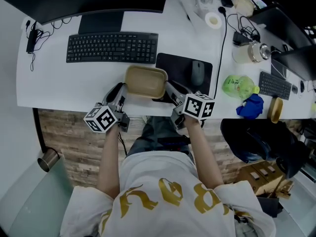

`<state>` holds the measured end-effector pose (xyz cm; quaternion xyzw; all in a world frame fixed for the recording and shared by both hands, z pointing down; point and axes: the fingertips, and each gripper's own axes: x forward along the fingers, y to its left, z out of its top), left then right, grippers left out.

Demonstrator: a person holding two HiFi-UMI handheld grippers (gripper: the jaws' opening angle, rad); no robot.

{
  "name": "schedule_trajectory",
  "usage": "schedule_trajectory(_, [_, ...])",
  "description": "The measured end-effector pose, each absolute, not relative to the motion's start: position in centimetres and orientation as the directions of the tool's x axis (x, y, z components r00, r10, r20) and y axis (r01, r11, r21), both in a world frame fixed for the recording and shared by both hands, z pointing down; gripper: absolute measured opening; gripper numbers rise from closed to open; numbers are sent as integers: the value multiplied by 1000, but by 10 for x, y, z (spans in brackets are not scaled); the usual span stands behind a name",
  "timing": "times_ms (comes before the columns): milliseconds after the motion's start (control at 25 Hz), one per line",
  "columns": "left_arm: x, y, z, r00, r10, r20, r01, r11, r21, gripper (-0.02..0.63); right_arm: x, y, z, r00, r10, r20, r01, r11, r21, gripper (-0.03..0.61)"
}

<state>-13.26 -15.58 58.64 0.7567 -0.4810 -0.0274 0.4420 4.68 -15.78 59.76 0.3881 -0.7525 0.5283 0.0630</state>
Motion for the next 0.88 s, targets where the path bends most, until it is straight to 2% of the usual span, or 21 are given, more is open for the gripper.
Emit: schedule_trajectory(880, [-130,-154,579,553,-740,383,-714,-184,675,78,47,-155,589,-671,-527,521,-680,158,-716,87])
